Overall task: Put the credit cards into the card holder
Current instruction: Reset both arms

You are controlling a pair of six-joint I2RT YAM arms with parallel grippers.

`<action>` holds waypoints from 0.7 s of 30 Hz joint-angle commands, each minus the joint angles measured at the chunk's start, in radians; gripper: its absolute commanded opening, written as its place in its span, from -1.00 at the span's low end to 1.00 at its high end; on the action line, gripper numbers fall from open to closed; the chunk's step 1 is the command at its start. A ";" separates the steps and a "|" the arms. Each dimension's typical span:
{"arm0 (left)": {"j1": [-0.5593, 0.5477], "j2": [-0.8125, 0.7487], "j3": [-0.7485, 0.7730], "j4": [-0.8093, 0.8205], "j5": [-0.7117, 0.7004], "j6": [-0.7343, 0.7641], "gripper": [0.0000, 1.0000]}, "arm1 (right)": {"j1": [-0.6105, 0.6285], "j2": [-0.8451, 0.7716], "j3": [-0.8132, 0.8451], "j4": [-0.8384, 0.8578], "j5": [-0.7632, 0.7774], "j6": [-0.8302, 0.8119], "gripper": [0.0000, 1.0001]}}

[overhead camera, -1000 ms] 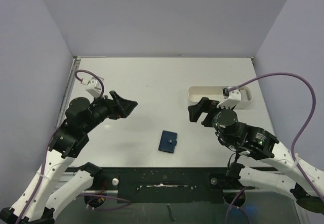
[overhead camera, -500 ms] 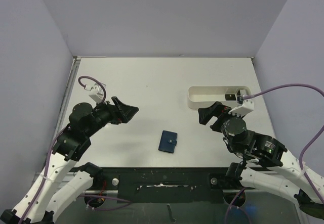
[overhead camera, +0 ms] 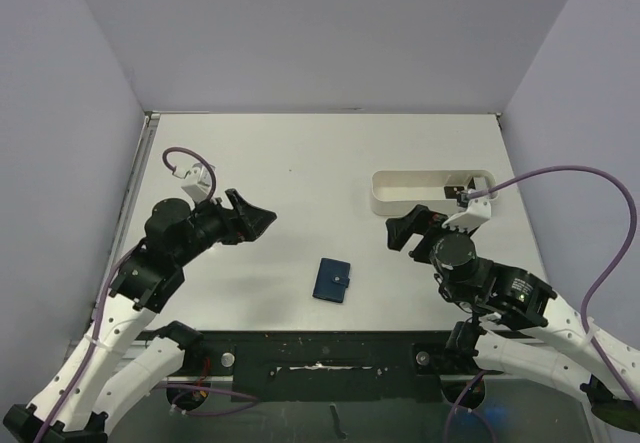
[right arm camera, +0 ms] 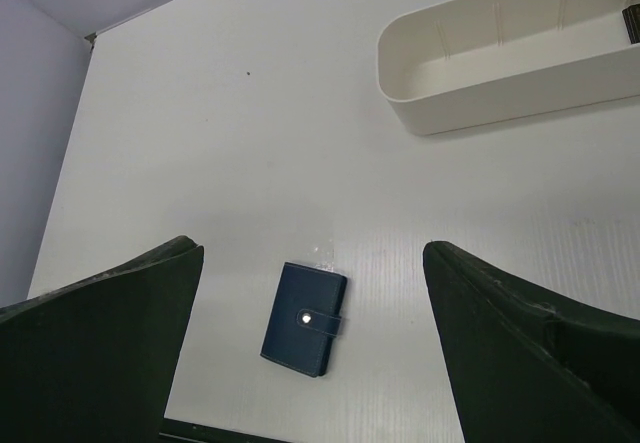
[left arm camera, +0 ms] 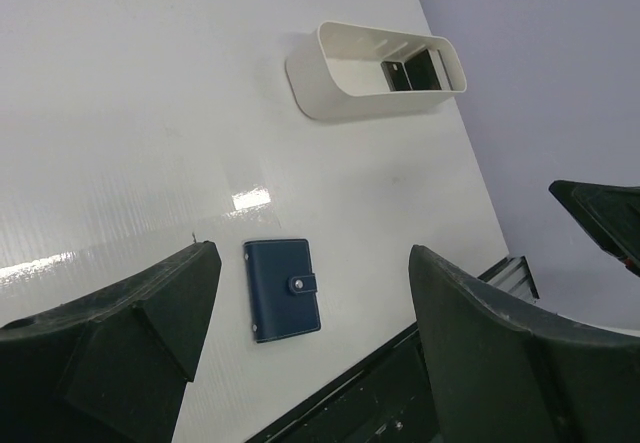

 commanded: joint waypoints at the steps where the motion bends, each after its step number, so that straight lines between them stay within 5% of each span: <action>1: 0.007 0.009 0.005 0.031 -0.011 0.009 0.54 | -0.004 0.009 -0.009 0.053 0.017 0.010 0.95; 21: 0.007 -0.081 0.016 0.099 0.036 0.018 0.55 | -0.003 0.005 0.049 0.082 0.036 -0.049 0.95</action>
